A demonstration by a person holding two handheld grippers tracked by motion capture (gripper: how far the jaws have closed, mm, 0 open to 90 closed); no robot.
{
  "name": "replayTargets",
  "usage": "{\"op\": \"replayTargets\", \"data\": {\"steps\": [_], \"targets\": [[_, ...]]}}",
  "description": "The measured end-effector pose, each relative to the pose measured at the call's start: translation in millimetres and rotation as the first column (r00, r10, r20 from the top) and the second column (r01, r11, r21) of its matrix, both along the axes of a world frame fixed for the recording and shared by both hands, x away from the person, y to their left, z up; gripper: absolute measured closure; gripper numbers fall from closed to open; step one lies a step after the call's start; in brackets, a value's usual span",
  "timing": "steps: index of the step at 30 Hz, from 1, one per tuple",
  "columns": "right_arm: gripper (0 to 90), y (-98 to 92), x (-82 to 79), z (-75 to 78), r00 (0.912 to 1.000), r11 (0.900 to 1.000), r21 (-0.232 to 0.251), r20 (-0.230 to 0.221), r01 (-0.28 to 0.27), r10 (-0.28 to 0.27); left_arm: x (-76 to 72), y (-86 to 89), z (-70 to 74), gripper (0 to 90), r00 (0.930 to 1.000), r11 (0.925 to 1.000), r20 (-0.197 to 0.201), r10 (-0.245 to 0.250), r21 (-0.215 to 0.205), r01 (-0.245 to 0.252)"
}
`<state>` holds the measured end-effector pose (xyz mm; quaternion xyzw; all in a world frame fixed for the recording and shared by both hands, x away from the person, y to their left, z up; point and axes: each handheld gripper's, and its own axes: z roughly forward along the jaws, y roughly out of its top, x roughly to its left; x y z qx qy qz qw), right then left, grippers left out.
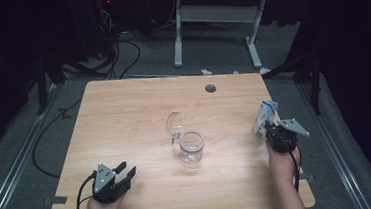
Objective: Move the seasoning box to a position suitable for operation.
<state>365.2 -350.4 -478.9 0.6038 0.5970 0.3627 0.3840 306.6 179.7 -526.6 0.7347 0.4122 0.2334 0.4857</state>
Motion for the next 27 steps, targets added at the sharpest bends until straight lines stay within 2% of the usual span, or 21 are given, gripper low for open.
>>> {"op": "replayTargets", "data": {"steps": [3, 5, 8, 12, 13, 15, 16, 18, 20, 21, 22, 24, 25, 26, 27], "targets": [[89.9, -1.6, -0.2, -0.6, 0.9998, 1.000, 0.011, 0.000, -0.020, 0.020, -0.4, -0.2, 0.4, 56.9, 1.0000, 1.0000, 0.003, 0.000, 0.001, 0.000], [90.0, -3.8, -0.5, -1.2, 0.9995, 0.999, 0.039, 0.006, -0.030, 0.030, -0.5, 0.1, 0.8, 56.9, 1.0000, 1.0000, 0.007, 0.002, -0.001, -0.002], [90.0, -1.5, -1.7, 0.9, 0.9981, 0.998, 0.013, 0.016, -0.059, 0.059, -0.4, 0.9, 1.2, 57.0, 0.9999, 1.0000, 0.010, 0.004, -0.003, -0.004], [90.0, 2.1, -5.6, 6.2, 0.9953, 0.996, 0.020, 0.037, -0.090, 0.089, -0.5, 1.3, 1.4, 57.0, 0.9999, 1.0000, 0.013, 0.007, -0.006, -0.007], [90.0, 6.6, -9.6, 11.7, 0.9903, 0.991, 0.022, 0.052, -0.131, 0.129, -0.7, 1.5, 1.6, 57.0, 0.9999, 1.0000, 0.014, 0.006, -0.007, -0.006], [90.0, 9.0, -11.3, 13.8, 0.9878, 0.989, 0.023, 0.055, -0.147, 0.145, -0.7, 1.5, 1.6, 57.0, 0.9999, 0.9999, 0.014, 0.005, -0.010, -0.005], [90.0, 17.1, -16.6, 18.5, 0.9790, 0.981, 0.016, 0.065, -0.195, 0.193, -0.7, 1.7, 1.5, 56.9, 0.9999, 0.9999, 0.013, 0.003, -0.012, -0.003], [90.0, 19.8, -18.2, 19.4, 0.9761, 0.978, 0.013, 0.066, -0.208, 0.207, -0.8, 1.7, 1.6, 56.9, 0.9999, 0.9999, 0.013, 0.002, -0.013, -0.002], [90.0, 30.8, -24.9, 21.1, 0.9645, 0.966, 0.010, 0.059, -0.259, 0.258, -0.9, 1.8, 1.8, 56.8, 0.9999, 0.9999, 0.014, 0.001, -0.013, -0.001], [90.0, 30.8, -24.9, 21.1, 0.9645, 0.966, 0.010, 0.059, -0.259, 0.258, -0.9, 1.8, 1.8, 56.8, 0.9999, 0.9999, 0.014, 0.000, -0.014, 0.000], [90.0, 33.5, -26.7, 21.2, 0.9600, 0.961, 0.011, 0.058, -0.275, 0.274, -0.9, 1.9, 1.8, 56.7, 0.9999, 0.9999, 0.012, -0.001, -0.015, 0.001], [90.0, 40.4, -32.0, 21.1, 0.9483, 0.949, 0.020, 0.052, -0.314, 0.313, -0.8, 2.0, 1.6, 56.4, 0.9999, 0.9998, 0.011, -0.003, -0.017, 0.003], [90.0, 40.4, -32.0, 21.1, 0.9483, 0.949, 0.020, 0.052, -0.314, 0.313, -0.8, 2.1, 1.5, 56.4, 0.9999, 0.9998, 0.010, -0.003, -0.019, 0.003], [90.0, 45.2, -36.2, 21.6, 0.9364, 0.937, 0.026, 0.040, -0.350, 0.348, -0.8, 2.2, 1.4, 56.4, 0.9999, 0.9998, 0.010, -0.003, -0.019, 0.004], [90.0, 45.2, -36.2, 21.6, 0.9364, 0.937, 0.026, 0.040, -0.350, 0.348, -0.8, 2.3, 1.3, 56.4, 1.0000, 0.9998, 0.009, -0.003, -0.021, 0.004]]}}
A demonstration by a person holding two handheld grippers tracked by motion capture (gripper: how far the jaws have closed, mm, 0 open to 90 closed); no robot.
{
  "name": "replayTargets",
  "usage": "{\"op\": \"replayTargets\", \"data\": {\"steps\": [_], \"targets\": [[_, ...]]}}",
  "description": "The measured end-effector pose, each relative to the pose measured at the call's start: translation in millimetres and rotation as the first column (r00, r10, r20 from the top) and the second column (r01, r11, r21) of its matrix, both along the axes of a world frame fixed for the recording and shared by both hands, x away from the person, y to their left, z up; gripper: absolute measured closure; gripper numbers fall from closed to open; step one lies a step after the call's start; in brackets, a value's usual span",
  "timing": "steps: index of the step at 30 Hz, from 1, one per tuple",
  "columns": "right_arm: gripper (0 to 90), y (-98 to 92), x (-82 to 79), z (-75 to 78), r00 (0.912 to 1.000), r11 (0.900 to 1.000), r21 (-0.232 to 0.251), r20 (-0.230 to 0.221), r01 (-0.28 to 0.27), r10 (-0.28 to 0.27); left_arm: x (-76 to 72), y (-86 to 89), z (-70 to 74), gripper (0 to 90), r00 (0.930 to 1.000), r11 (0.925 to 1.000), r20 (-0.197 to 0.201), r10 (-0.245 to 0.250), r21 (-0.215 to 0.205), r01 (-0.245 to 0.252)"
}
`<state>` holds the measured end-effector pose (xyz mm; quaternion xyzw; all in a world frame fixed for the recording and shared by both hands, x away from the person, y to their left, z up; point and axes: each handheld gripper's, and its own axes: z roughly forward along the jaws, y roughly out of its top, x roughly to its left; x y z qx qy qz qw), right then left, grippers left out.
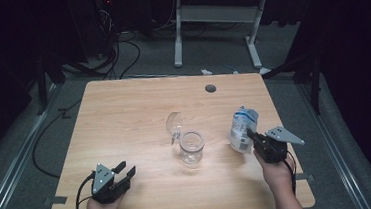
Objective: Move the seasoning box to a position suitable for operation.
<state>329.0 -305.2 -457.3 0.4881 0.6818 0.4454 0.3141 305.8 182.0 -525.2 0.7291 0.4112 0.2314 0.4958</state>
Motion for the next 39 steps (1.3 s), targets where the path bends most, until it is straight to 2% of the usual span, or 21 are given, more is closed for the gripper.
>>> {"op": "replayTargets", "data": {"steps": [2, 4, 5, 9, 13, 15, 21, 25, 27, 29, 30, 32, 33, 36, 37, 38, 39], "targets": [[90.0, 4.5, -4.7, 1.2, 0.9987, 0.999, 0.007, -0.029, -0.040, 0.041, 0.0, 0.0, -0.1, 56.4, 1.0000, 1.0000, 0.000, -0.002, -0.002, 0.002], [90.0, 5.1, -5.6, 1.4, 0.9979, 0.999, 0.009, -0.038, -0.051, 0.052, 0.1, 0.0, 0.0, 56.4, 1.0000, 1.0000, 0.000, -0.002, -0.003, 0.002], [90.0, 6.8, -7.8, 2.3, 0.9947, 0.997, 0.007, -0.066, -0.078, 0.078, 0.1, -0.1, 0.1, 56.3, 1.0000, 1.0000, 0.000, -0.004, -0.004, 0.004], [90.0, 8.2, -9.8, 3.7, 0.9905, 0.995, -0.006, -0.100, -0.095, 0.094, 0.1, -0.5, -0.1, 56.3, 1.0000, 1.0000, -0.002, -0.008, -0.004, 0.008], [90.0, 7.5, -10.7, 6.4, 0.9818, 0.995, -0.011, -0.161, -0.104, 0.101, 0.4, -2.1, -1.3, 56.3, 0.9999, 0.9999, -0.004, -0.015, -0.002, 0.015], [90.0, 6.1, -10.7, 9.1, 0.9752, 0.993, -0.033, -0.196, -0.111, 0.103, 0.9, -2.9, -2.0, 56.2, 0.9997, 0.9997, -0.006, -0.023, 0.003, 0.023], [90.0, 4.0, -14.3, 10.6, 0.9657, 0.988, -0.030, -0.218, -0.152, 0.142, 0.2, -2.2, -0.6, 55.9, 0.9997, 0.9997, 0.001, -0.024, -0.004, 0.024], [89.6, 6.0, -17.1, 11.9, 0.9520, 0.980, -0.026, -0.242, -0.199, 0.187, 0.3, -1.8, -0.3, 55.9, 0.9997, 0.9997, 0.001, -0.025, -0.007, 0.025], [89.5, 9.3, -18.1, 13.9, 0.9442, 0.974, -0.055, -0.262, -0.221, 0.199, -0.3, -2.4, 0.0, 55.8, 0.9997, 0.9997, 0.004, -0.025, -0.007, 0.025], [89.5, 10.1, -18.2, 14.3, 0.9423, 0.973, -0.063, -0.269, -0.223, 0.199, -0.5, -2.5, 0.1, 55.7, 0.9997, 0.9997, 0.004, -0.025, -0.009, 0.025], [89.6, 11.2, -17.9, 15.1, 0.9361, 0.969, -0.080, -0.288, -0.234, 0.202, -0.7, -2.5, 0.2, 55.7, 0.9997, 0.9997, 0.005, -0.025, -0.008, 0.025], [89.7, 11.4, -17.6, 15.1, 0.9349, 0.968, -0.086, -0.291, -0.237, 0.203, -0.7, -2.6, 0.2, 55.7, 0.9997, 0.9996, 0.005, -0.026, -0.009, 0.026], [90.0, 11.9, -16.8, 16.8, 0.9294, 0.966, -0.093, -0.308, -0.242, 0.203, -0.6, -2.9, 0.1, 55.6, 0.9996, 0.9996, 0.005, -0.027, -0.009, 0.027], [90.0, 12.5, -14.9, 18.7, 0.9252, 0.963, -0.102, -0.318, -0.250, 0.207, -0.5, -3.1, 0.1, 55.5, 0.9996, 0.9996, 0.004, -0.028, -0.009, 0.028], [90.0, 14.8, -13.0, 21.4, 0.9199, 0.960, -0.110, -0.333, -0.257, 0.208, -0.4, -3.3, 0.1, 55.5, 0.9995, 0.9995, 0.004, -0.030, -0.010, 0.030], [90.0, 14.8, -13.0, 21.4, 0.9199, 0.960, -0.110, -0.333, -0.257, 0.208, -0.4, -3.3, 0.1, 55.5, 0.9995, 0.9995, 0.004, -0.030, -0.010, 0.030], [90.0, 15.8, -11.1, 22.6, 0.9153, 0.959, -0.102, -0.340, -0.265, 0.217, -0.4, -3.4, 0.1, 55.5, 0.9995, 0.9995, 0.005, -0.031, -0.011, 0.031]]}}
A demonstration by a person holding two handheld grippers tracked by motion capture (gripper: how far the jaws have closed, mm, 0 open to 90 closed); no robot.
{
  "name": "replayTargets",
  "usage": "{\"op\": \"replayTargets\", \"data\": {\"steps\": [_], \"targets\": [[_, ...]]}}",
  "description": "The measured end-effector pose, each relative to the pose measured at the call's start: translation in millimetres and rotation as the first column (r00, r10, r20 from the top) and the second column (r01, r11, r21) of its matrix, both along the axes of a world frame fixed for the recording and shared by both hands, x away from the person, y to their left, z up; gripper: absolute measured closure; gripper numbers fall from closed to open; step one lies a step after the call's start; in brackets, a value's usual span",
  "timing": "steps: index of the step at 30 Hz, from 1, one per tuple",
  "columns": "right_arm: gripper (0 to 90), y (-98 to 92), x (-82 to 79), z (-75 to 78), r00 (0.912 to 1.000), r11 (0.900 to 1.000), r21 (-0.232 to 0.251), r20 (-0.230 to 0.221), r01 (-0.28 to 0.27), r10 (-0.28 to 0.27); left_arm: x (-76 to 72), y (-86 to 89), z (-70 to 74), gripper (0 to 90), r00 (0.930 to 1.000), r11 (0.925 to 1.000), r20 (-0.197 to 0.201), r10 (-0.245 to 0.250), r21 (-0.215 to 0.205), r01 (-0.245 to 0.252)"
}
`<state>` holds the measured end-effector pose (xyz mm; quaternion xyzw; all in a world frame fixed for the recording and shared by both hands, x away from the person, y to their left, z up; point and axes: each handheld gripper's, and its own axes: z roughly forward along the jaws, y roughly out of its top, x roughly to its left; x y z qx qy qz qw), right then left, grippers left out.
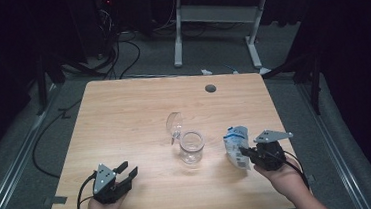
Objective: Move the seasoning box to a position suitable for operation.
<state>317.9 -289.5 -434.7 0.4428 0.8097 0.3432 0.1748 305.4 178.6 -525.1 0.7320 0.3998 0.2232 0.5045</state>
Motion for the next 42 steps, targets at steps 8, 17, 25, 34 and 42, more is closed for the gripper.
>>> {"op": "replayTargets", "data": {"steps": [8, 17, 25, 34, 42], "targets": [[90.0, 6.6, 16.6, 14.2, 0.9981, 0.999, -0.035, -0.061, 0.003, -0.005, -1.0, 0.6, 1.2, 54.4, 0.9998, 0.9998, 0.016, -0.012, -0.013, 0.012], [90.0, 14.3, 25.7, 26.6, 0.9890, 0.995, -0.100, -0.148, -0.007, -0.008, -1.5, 0.7, 1.6, 52.0, 0.9991, 0.9991, 0.025, -0.033, -0.026, 0.034], [90.0, 19.8, 28.9, 32.7, 0.9801, 0.990, -0.140, -0.197, -0.009, -0.019, -0.3, 0.3, 2.0, 50.8, 0.9984, 0.9981, 0.029, -0.049, -0.035, 0.050], [90.0, 26.3, 27.4, 38.8, 0.9668, 0.986, -0.163, -0.255, -0.030, -0.013, -3.0, -6.3, 4.6, 48.4, 0.9939, 0.9939, 0.047, -0.100, -0.043, 0.102], [90.0, 24.9, 27.2, 44.1, 0.9603, 0.980, -0.194, -0.278, -0.038, -0.018, -3.7, -17.1, 5.8, 46.3, 0.9902, 0.9913, 0.052, -0.130, -0.013, 0.131]]}}
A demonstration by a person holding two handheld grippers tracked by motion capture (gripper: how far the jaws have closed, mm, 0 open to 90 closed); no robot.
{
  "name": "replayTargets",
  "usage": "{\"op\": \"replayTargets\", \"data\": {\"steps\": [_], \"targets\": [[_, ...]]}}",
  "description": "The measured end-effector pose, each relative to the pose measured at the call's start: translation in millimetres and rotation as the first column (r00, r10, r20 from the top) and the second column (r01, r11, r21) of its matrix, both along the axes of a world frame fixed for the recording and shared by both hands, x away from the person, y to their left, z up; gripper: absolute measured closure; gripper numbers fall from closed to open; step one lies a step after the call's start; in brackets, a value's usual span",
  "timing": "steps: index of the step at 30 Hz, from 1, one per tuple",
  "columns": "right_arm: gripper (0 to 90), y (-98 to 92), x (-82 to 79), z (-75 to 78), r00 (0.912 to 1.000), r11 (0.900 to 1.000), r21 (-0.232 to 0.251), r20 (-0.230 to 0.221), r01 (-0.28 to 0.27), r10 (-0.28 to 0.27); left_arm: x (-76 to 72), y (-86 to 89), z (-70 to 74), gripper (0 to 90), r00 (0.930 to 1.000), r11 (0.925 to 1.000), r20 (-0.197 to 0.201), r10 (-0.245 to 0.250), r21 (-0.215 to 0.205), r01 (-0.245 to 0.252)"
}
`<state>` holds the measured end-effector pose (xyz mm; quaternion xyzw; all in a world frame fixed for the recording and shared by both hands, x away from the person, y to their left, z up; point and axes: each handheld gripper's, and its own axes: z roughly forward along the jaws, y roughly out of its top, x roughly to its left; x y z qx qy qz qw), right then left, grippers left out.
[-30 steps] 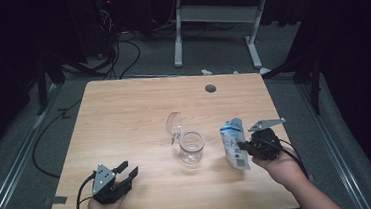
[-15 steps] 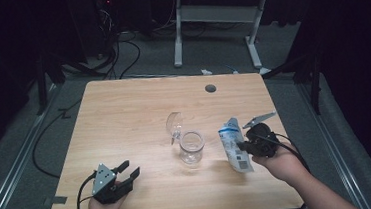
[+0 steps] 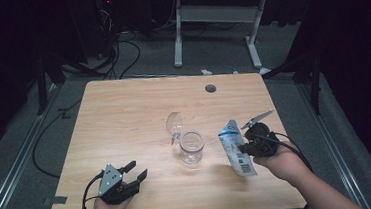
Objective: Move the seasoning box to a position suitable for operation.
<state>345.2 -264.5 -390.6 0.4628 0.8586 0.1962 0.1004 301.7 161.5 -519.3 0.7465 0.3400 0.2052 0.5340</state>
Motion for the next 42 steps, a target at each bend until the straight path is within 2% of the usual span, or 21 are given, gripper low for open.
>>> {"op": "replayTargets", "data": {"steps": [3, 8, 14, 22, 29, 34, 42], "targets": [[90.0, -2.0, 0.6, 1.7, 1.0000, 1.000, 0.002, -0.006, -0.002, 0.002, -3.9, -6.0, 1.2, 46.3, 0.9997, 0.9998, 0.019, -0.012, 0.014, 0.012], [90.0, -6.9, 1.2, 3.1, 0.9999, 1.000, -0.003, -0.011, -0.009, 0.009, -9.4, -17.8, 0.9, 45.7, 0.9989, 0.9990, 0.021, -0.042, 0.014, 0.042], [90.0, -6.8, 3.3, -1.6, 0.9990, 1.000, -0.021, -0.040, -0.021, 0.020, -11.8, -27.9, 1.3, 44.7, 0.9977, 0.9977, 0.021, -0.064, 0.024, 0.064], [90.0, -1.3, 10.3, 0.9, 0.9963, 0.998, -0.049, -0.080, -0.036, 0.032, -19.2, -40.5, 0.1, 43.8, 0.9944, 0.9951, 0.052, -0.092, 0.042, 0.090], [90.0, 3.9, 13.7, 3.8, 0.9926, 0.995, -0.081, -0.110, -0.061, 0.052, -18.9, -42.6, -1.3, 43.5, 0.9942, 0.9945, 0.044, -0.098, 0.041, 0.096], [90.0, 8.5, 15.9, 6.4, 0.9889, 0.994, -0.090, -0.139, -0.065, 0.052, -18.4, -42.0, -1.2, 43.5, 0.9944, 0.9950, 0.045, -0.095, 0.035, 0.094], [90.0, 12.9, 19.6, 9.5, 0.9857, 0.994, -0.089, -0.160, -0.068, 0.053, -18.5, -49.6, -2.7, 42.2, 0.9926, 0.9929, 0.037, -0.116, 0.033, 0.114]]}}
